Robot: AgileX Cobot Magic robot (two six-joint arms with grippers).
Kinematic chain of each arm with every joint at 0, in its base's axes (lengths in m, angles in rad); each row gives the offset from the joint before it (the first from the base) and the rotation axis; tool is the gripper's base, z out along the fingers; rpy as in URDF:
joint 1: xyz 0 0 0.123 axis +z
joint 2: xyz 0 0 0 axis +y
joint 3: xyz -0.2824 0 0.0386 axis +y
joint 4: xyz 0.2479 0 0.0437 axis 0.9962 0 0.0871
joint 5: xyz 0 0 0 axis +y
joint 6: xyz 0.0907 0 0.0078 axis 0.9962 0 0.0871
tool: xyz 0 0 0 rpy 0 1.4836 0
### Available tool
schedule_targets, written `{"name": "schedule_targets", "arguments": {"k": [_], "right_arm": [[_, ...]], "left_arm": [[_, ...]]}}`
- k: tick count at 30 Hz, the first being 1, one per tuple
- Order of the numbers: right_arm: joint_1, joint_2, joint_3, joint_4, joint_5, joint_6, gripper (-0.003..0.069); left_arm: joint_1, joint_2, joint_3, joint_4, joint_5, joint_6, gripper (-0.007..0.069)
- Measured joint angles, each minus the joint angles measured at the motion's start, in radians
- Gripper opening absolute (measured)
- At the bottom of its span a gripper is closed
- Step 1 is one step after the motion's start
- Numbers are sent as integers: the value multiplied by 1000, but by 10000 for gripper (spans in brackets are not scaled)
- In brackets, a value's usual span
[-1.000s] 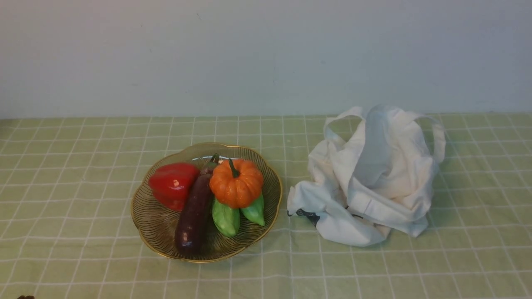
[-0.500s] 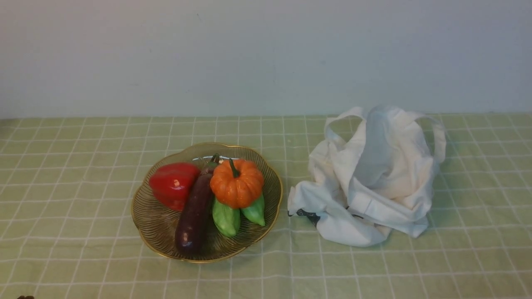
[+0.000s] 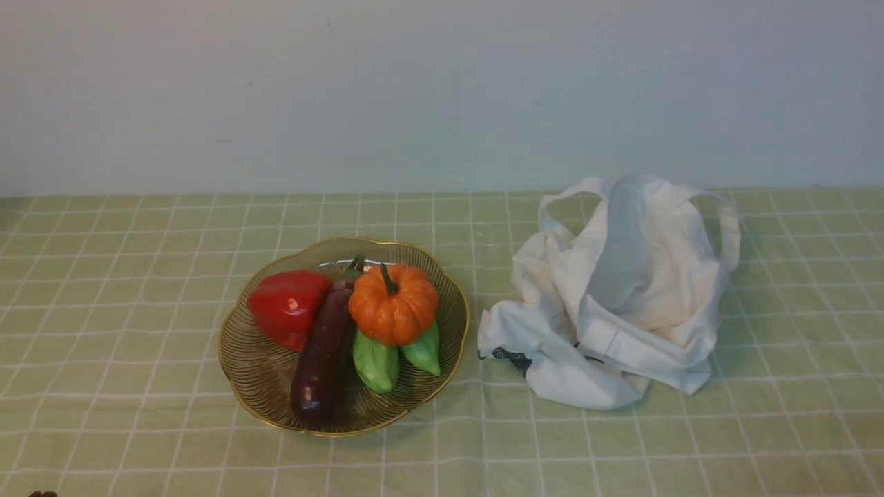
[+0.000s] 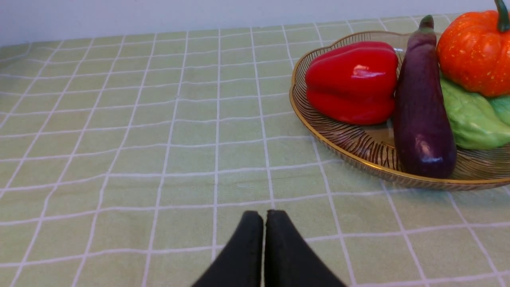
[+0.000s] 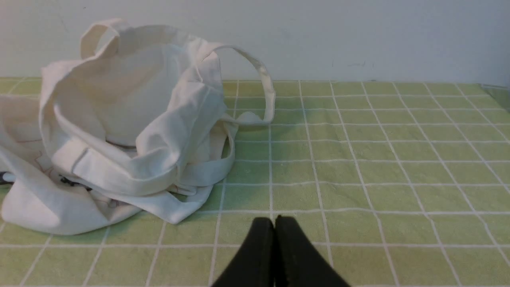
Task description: Take vegetables from bag on green coffee tablecloth place on plate.
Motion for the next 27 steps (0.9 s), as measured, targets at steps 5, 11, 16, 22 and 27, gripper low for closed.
{"name": "schedule_targets", "arguments": {"k": [5, 11, 16, 22, 27], "right_arm": [[-1, 0, 0, -2, 1, 3, -12], [-1, 0, 0, -16, 2, 29, -12], [-1, 0, 0, -63, 3, 85, -12], [-1, 0, 0, -67, 3, 102, -12], [-1, 0, 0, -70, 3, 102, -12]], "left_arm": [[0, 0, 0, 0, 0, 0, -5], [0, 0, 0, 0, 0, 0, -5], [0, 0, 0, 0, 0, 0, -5], [0, 0, 0, 0, 0, 0, -5], [0, 0, 0, 0, 0, 0, -5]]}}
